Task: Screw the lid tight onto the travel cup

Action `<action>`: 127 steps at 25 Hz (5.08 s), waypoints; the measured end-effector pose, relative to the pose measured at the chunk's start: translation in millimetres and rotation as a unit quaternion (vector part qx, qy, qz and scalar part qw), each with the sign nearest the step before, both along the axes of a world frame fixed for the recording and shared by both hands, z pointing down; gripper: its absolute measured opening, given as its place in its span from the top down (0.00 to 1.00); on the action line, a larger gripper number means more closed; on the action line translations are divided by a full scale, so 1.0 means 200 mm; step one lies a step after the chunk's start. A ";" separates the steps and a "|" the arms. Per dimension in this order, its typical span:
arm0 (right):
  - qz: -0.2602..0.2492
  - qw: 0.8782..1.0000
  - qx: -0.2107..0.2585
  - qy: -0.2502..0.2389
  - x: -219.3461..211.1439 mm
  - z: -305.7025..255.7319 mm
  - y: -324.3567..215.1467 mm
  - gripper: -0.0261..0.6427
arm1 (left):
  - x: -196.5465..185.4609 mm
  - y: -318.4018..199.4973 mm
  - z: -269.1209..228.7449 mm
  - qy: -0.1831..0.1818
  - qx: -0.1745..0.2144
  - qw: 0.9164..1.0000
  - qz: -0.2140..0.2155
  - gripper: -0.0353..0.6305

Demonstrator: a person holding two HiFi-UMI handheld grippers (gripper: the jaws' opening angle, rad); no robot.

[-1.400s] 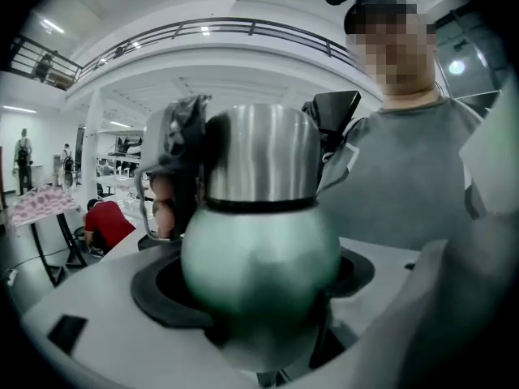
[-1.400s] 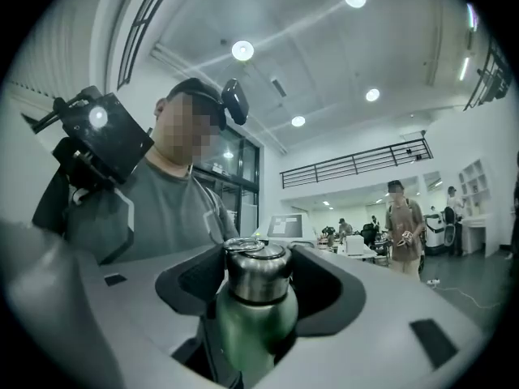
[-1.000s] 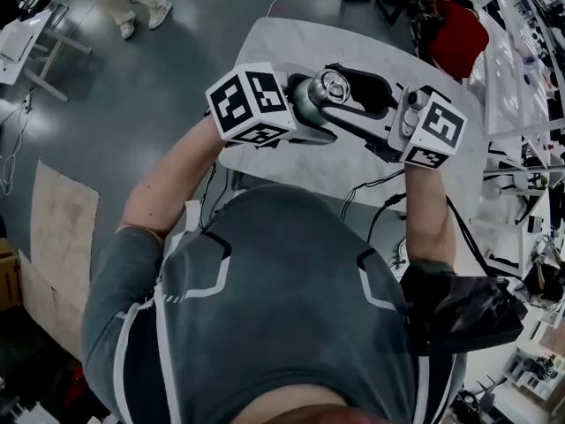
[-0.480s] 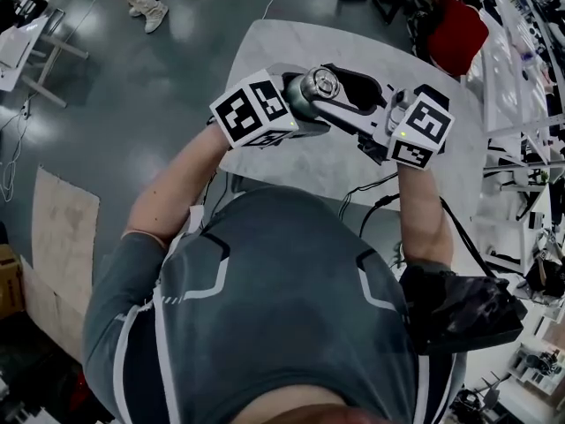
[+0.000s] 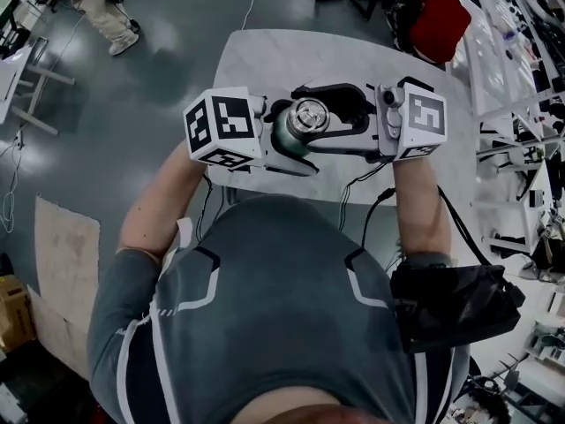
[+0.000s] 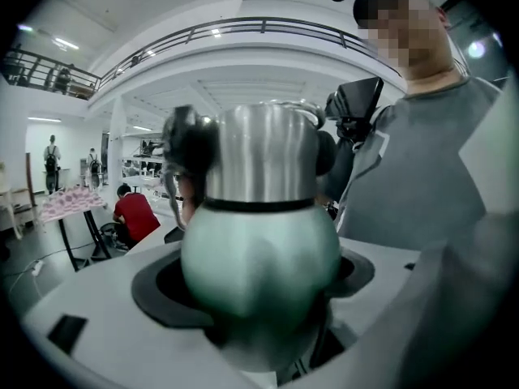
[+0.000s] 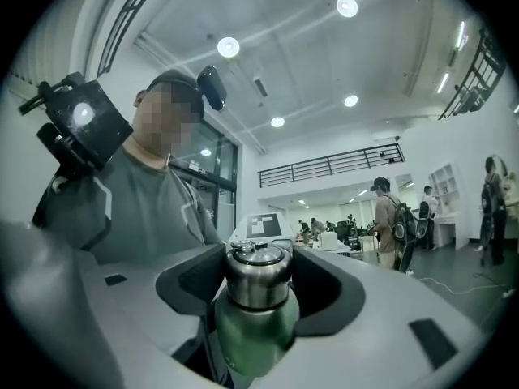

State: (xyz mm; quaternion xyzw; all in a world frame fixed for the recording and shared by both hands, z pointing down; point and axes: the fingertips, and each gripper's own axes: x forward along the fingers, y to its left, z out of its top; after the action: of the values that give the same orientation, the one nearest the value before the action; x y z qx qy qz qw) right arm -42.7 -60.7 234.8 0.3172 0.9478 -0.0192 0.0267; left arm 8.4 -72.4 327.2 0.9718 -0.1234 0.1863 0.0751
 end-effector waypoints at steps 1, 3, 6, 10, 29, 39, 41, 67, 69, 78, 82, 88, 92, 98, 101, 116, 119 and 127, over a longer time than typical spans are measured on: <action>0.002 1.000 -0.006 -0.001 0.00 0.00 0.00 0.55 | -0.01 0.00 0.00 0.001 0.000 1.000 -0.003 0.34; 0.017 1.000 -0.013 0.004 -0.02 0.01 -0.02 0.55 | -0.03 -0.03 0.00 -0.003 0.001 1.000 -0.019 0.34; 0.056 0.998 -0.013 0.022 -0.03 0.05 -0.07 0.56 | -0.04 -0.09 0.05 -0.017 -0.002 0.998 -0.056 0.34; 0.080 0.996 -0.016 0.031 -0.04 0.07 -0.11 0.56 | -0.06 -0.12 0.07 -0.025 -0.005 0.997 -0.073 0.34; 0.264 0.964 0.004 0.026 -0.02 0.08 -0.34 0.60 | -0.38 -0.22 0.05 0.031 0.040 0.970 -0.237 0.34; 0.448 0.891 -0.044 0.054 0.23 0.15 -0.77 0.90 | -0.48 -0.45 0.02 0.037 0.074 0.927 -0.365 0.34; 0.470 0.880 -0.037 0.061 0.25 0.18 -0.80 0.91 | -0.51 -0.46 0.02 0.042 0.079 0.920 -0.381 0.34; 0.572 0.798 -0.065 0.176 0.21 1.13 -1.03 0.91 | -0.77 -0.72 1.02 -0.003 0.006 0.887 -0.461 0.34; 0.573 0.794 -0.070 0.190 0.22 1.24 -1.05 0.91 | -0.79 -0.76 1.15 -0.009 -0.007 0.883 -0.469 0.34; 0.578 0.778 -0.094 0.226 0.20 1.62 -1.19 0.91 | -0.81 -0.95 1.59 -0.034 -0.037 0.874 -0.483 0.34; 0.575 0.776 -0.102 0.239 0.19 1.72 -1.22 0.91 | -0.82 -1.03 1.69 -0.040 -0.037 0.872 -0.487 0.34; 0.568 0.775 -0.101 0.257 0.21 1.85 -1.24 0.91 | -0.82 -1.14 1.85 -0.064 -0.041 0.870 -0.488 0.34; 0.563 0.778 -0.101 0.258 0.20 1.89 -1.27 0.91 | -0.82 -1.19 1.86 -0.063 -0.031 0.867 -0.494 0.34; 0.557 0.781 -0.109 0.262 0.19 1.91 -1.24 0.91 | -0.80 -1.16 1.88 -0.083 -0.015 0.868 -0.490 0.34; 0.553 0.783 -0.110 0.263 0.17 1.91 -1.23 0.91 | -0.83 -1.14 1.88 -0.079 -0.017 0.864 -0.498 0.34; 0.546 0.791 -0.106 0.254 0.15 1.74 -1.15 0.91 | -0.83 -0.96 1.82 -0.077 -0.033 0.875 -0.476 0.34; 0.547 0.794 -0.101 0.245 0.15 1.65 -1.14 0.91 | -0.85 -0.90 1.76 -0.070 -0.042 0.869 -0.488 0.34; 0.548 0.799 -0.096 0.227 0.19 1.41 -1.03 0.91 | -0.77 -0.66 1.44 -0.022 -0.057 0.872 -0.485 0.34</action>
State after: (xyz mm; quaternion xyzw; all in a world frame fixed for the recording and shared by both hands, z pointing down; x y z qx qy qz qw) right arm -5.3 -266.0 516.5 -0.2728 0.9358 -0.1631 -0.1525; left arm -145.4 -204.0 616.0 0.7797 -0.5697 0.1545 0.2089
